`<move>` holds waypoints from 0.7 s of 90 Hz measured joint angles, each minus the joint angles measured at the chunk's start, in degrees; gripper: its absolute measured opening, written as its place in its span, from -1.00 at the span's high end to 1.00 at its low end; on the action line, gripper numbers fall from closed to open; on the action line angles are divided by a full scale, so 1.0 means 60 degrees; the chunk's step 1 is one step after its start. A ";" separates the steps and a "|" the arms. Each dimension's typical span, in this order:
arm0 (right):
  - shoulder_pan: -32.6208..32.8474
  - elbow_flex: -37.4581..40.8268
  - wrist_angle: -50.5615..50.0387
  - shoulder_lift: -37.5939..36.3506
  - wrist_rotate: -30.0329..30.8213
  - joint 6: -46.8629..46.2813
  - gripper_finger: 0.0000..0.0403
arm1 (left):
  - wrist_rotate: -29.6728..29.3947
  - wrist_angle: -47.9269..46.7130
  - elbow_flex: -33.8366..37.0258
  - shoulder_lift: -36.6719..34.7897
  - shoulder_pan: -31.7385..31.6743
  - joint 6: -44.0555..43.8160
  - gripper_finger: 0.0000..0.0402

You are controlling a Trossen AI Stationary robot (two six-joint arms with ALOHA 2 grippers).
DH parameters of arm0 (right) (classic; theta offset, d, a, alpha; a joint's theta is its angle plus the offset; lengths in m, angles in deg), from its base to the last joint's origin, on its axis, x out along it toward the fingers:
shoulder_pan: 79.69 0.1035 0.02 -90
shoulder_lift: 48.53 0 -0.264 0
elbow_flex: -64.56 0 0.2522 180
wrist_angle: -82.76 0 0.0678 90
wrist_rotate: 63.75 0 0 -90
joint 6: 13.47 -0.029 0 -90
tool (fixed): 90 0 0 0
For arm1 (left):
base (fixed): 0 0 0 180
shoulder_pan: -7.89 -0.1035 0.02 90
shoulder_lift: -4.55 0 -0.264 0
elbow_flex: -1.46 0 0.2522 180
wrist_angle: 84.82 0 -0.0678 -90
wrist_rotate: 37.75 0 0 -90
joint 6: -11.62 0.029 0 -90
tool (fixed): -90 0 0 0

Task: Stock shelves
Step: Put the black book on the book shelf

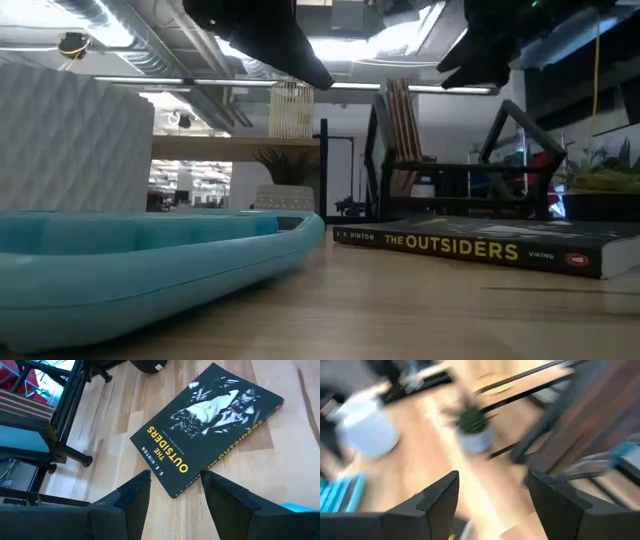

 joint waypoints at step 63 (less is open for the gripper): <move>0.7309 -0.0309 0.3458 0.7625 0.0517 -0.6706 0.23 | 0.4706 0.4570 0.0004 0.3032 -0.2120 0.1208 0.17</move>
